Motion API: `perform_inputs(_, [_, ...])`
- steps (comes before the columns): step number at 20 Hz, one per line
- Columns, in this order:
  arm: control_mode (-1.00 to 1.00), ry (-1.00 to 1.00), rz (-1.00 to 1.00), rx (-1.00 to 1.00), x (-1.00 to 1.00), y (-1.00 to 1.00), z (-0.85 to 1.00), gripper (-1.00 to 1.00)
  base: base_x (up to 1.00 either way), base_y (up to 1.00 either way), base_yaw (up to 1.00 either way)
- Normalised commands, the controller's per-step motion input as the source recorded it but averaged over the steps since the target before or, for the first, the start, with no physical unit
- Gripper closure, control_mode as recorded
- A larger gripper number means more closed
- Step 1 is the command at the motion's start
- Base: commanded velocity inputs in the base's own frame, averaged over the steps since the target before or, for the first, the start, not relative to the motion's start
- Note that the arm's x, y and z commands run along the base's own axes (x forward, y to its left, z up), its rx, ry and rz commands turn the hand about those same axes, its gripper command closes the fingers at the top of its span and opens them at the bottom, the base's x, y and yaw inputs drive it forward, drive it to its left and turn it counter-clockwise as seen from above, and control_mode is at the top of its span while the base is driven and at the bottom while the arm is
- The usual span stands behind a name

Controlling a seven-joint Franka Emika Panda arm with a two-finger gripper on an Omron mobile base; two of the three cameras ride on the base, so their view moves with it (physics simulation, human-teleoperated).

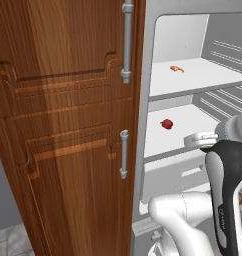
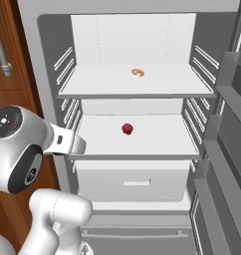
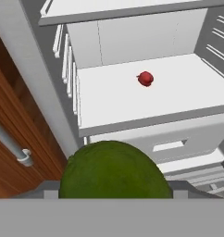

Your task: Transport the steak and lime to the fridge. Place the steak on the rack containing meat and place the lime on the rack containing the vegetable, ensuring meats and vegetables are on different racks.

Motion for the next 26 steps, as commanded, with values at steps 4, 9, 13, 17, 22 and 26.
perform_inputs(4, [1.0,0.0,0.0,0.0,0.0,0.0,0.0,1.0,0.6,0.0,0.11])
perform_inputs(9, [1.0,0.0,0.0,0.0,0.0,0.0,0.0,1.0,0.76,0.0,0.18])
perform_inputs(13, [1.0,0.0,0.0,0.0,0.0,0.0,0.0,1.0,0.6,0.0,0.19])
perform_inputs(17, [-1.0,0.0,0.02,0.0,0.22,0.0,-0.02,1.0,0.5,0.0,0.11])
perform_inputs(22, [-1.0,0.0,0.07,0.0,0.74,-0.12,-0.16,1.0,0.0,0.0,0.0])
perform_inputs(26, [-1.0,0.0,0.03,0.0,0.73,-0.06,-0.34,1.0,0.0,0.0,0.0])
